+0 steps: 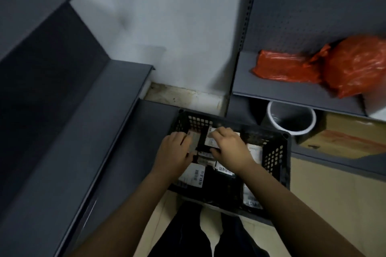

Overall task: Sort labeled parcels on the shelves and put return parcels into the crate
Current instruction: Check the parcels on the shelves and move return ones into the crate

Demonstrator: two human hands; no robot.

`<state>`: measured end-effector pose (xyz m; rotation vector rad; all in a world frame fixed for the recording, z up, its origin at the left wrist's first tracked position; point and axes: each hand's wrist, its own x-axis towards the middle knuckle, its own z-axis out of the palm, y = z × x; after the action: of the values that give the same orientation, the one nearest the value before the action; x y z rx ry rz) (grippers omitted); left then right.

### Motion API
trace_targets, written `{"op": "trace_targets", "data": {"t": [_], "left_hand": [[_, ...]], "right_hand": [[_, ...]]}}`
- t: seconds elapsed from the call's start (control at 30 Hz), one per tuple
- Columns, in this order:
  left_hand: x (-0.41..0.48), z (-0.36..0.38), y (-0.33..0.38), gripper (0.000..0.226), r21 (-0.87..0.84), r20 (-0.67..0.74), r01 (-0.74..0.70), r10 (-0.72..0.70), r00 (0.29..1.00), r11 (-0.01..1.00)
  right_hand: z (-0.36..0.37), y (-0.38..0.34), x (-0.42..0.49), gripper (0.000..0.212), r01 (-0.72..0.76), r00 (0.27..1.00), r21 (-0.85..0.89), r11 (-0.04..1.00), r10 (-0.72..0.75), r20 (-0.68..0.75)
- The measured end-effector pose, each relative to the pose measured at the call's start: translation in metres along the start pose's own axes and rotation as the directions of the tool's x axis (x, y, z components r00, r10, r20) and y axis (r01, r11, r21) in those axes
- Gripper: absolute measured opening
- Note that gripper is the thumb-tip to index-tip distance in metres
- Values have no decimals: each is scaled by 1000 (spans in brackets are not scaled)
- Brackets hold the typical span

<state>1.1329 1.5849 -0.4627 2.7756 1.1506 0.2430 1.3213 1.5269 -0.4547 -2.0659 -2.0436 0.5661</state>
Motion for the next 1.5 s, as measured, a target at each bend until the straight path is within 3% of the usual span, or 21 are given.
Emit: {"op": "trace_targets", "data": {"t": [0.17, 0.4, 0.53, 0.77, 0.9, 1.07, 1.5], "left_hand": [[-58, 5, 35, 40, -15, -55, 243, -243, 968, 970], [-135, 4, 74, 34, 22, -32, 553, -552, 833, 833], [-180, -18, 93, 38, 70, -101, 714, -708, 699, 696], [-281, -50, 121, 33, 100, -297, 889, -839, 455, 447], [-344, -79, 137, 35, 71, -415, 965, -873, 257, 251], [-438, -112, 183, 37, 43, -549, 997, -832, 76, 63], [-674, -175, 366, 33, 35, -705, 945, -678, -208, -326]], "right_hand": [[20, -8, -13, 39, 244, 967, 22, 970, -245, 68], [39, -42, -40, 33, 509, 842, 63, 859, -511, 173], [39, -91, -52, 36, 662, 725, 40, 749, -653, 218], [34, -190, -95, 36, 870, 461, 58, 489, -850, 257], [41, -248, -142, 41, 929, 312, 110, 352, -909, 277], [54, -322, -224, 43, 977, 98, 159, 142, -961, 260], [76, -458, -485, 41, 920, -352, 253, -299, -915, 199]]}}
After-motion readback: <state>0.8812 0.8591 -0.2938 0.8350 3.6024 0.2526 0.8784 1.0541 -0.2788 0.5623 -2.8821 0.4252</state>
